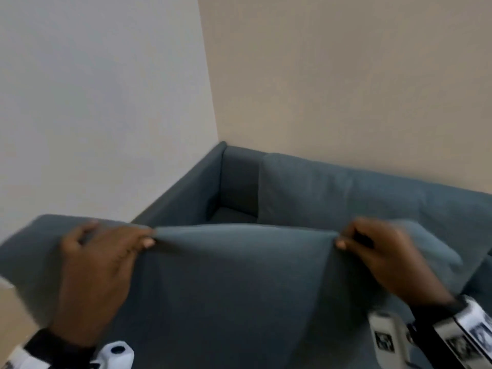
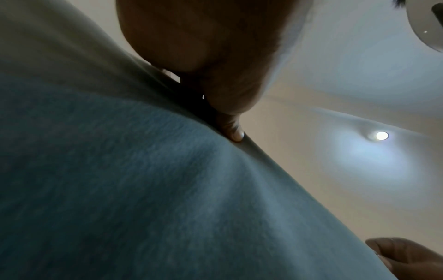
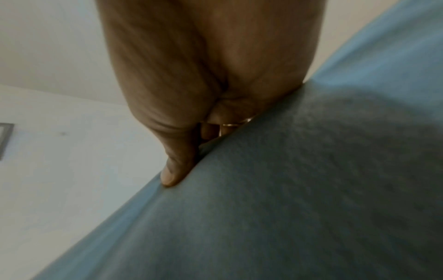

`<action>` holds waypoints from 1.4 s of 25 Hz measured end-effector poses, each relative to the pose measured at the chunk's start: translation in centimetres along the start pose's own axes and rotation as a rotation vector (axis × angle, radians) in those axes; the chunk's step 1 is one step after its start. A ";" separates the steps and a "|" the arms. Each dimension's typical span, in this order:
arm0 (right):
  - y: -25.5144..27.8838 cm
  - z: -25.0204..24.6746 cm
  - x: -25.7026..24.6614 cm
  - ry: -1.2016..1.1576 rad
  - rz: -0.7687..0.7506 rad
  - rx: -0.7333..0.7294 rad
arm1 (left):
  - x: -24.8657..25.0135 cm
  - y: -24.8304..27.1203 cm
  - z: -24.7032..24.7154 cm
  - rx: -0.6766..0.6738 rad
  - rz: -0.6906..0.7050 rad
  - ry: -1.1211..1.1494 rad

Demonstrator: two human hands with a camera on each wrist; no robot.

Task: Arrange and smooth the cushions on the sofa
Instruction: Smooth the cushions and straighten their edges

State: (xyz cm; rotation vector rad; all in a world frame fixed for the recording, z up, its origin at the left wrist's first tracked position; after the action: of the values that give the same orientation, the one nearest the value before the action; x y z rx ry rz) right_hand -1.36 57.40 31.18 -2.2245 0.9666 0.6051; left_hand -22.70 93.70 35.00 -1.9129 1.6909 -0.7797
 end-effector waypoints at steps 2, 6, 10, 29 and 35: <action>5.4 -0.7 2.2 -0.017 0.133 -0.052 | 2.4 -0.1 4.0 -0.038 0.088 0.128; 7.7 -0.6 11.8 0.121 0.360 -0.081 | 4.3 -2.9 17.5 -0.315 0.054 0.268; 7.0 4.7 23.6 0.472 0.647 -0.074 | 8.8 -3.6 33.2 -0.837 0.132 0.081; 29.2 15.5 35.7 0.020 1.617 0.274 | -11.6 16.2 52.5 -0.882 -1.036 0.612; 29.5 9.9 29.2 0.190 1.498 0.483 | -10.6 14.0 44.4 -0.777 -0.958 0.374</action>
State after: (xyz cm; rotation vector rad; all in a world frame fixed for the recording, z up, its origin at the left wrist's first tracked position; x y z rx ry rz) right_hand -7.20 34.81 -4.56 -0.8220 2.4976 0.6142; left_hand -3.39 101.26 -7.98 -3.4079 1.2766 -0.9036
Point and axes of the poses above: each hand's wrist, its own y-axis away from the middle knuckle, its own z-axis out of the palm, x = y × z, the point moved 4 cm from there along -y, towards the middle knuckle, and after that the axes turned 3 degrees about z, right-handed, at the moved point
